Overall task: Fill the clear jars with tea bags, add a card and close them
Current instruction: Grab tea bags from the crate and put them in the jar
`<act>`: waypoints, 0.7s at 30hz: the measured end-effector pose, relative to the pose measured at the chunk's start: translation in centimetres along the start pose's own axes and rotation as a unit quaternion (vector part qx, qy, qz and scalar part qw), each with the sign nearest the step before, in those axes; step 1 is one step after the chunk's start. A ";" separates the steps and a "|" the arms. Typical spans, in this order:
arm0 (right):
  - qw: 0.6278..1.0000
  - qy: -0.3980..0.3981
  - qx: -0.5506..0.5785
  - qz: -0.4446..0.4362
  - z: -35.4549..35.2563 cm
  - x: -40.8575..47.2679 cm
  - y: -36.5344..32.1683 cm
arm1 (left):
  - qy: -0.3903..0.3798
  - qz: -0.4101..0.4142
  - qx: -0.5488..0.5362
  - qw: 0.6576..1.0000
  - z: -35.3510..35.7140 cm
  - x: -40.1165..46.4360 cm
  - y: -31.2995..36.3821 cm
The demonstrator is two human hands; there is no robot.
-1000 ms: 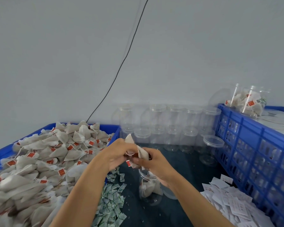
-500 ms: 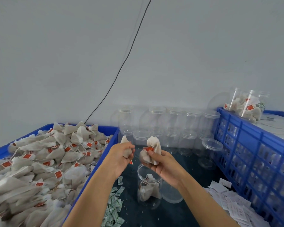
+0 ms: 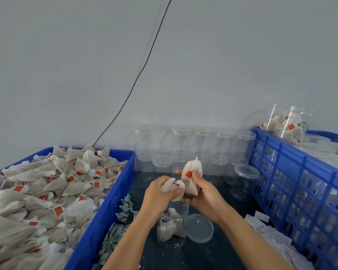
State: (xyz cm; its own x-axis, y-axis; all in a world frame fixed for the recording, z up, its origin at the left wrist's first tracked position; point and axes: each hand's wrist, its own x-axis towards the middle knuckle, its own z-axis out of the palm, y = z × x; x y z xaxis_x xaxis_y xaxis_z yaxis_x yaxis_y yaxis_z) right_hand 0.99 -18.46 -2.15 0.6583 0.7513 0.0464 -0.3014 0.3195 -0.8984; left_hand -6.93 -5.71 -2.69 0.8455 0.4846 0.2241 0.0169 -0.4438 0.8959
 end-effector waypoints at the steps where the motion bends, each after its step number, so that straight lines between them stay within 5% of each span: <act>1: 1.000 -0.001 0.000 -0.005 -0.2 -0.1 0.0 | 0.001 0.004 -0.006 1.000 -0.1 0.0 -0.2; 15: 0.990 0.085 -0.089 -0.071 -1.5 0.4 -0.4 | 0.035 -0.005 -0.081 0.996 -0.9 -0.2 -0.4; 21: 0.981 0.082 -0.148 -0.093 -1.2 0.3 -0.3 | 0.051 -0.001 0.003 0.999 -0.9 0.0 -0.6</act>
State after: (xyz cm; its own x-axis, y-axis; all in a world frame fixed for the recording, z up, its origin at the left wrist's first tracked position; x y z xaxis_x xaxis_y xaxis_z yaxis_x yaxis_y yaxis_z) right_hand 2.13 -19.01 -2.43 0.7924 0.5852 0.1719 0.0319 0.2416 -0.9698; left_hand -7.41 -4.82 -2.88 0.7866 0.5596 0.2611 0.0213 -0.4471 0.8942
